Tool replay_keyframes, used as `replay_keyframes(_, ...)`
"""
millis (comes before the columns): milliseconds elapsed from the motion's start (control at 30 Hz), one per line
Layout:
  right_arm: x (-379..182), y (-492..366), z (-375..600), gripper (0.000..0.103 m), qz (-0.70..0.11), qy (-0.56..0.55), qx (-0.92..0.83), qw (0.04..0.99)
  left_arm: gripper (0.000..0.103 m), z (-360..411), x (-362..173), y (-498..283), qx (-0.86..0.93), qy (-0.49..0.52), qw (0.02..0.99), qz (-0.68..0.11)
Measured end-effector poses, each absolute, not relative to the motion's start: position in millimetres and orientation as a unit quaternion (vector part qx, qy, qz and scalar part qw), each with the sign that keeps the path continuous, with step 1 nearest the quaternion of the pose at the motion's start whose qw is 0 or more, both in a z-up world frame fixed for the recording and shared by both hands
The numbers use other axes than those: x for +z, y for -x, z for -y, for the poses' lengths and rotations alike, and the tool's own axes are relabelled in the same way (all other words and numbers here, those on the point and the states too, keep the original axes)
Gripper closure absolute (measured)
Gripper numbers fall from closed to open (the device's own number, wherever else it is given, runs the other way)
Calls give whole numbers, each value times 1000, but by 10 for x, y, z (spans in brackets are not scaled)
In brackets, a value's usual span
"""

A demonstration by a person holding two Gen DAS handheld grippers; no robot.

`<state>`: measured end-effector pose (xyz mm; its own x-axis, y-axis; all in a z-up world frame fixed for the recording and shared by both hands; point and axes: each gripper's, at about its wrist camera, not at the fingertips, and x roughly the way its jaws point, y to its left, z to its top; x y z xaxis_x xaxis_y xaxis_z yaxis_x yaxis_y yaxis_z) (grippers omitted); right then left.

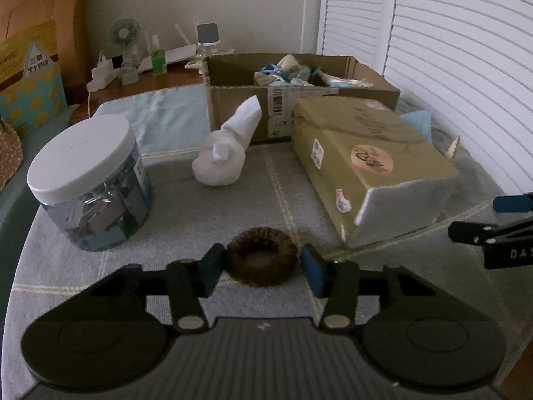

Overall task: Organize soft objects
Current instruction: 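Grasp the brown fuzzy ring with the left tool while the right tool approaches the cream cloth, then close the right tool on the cream folded cloth while the left tool holds the brown ring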

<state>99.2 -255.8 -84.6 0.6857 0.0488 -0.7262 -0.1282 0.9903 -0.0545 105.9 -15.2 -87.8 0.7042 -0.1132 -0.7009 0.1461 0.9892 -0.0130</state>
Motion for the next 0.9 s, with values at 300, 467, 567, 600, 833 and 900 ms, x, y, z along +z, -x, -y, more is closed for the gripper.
replay_keyframes(300, -804, -1048, 2477, 11, -379, 88, 65, 919, 55, 154, -878, -1056, -71, -20, 923, -378)
replay_keyframes(467, -775, -1167, 2474, 25, -373, 93, 83, 919, 55, 156, -879, -1057, -71, -20, 923, -378)
replay_keyframes(567, -764, -1227, 2454, 35, -370, 99, 96, 919, 55, 152, -878, -1060, -71, -20, 923, -378)
replay_keyframes(600, -766, -1242, 2447, 37, -368, 100, 100, 919, 55, 153, -877, -1058, -71, -19, 923, -378)
replay_keyframes(833, -768, -1316, 2360, 66, -360, 117, 133, 916, 55, 145, -877, -1071, -72, -19, 922, -379)
replay_keyframes(900, -760, -1321, 2346, 70, -360, 118, 130, 916, 56, 143, -877, -1067, -72, -18, 922, -380)
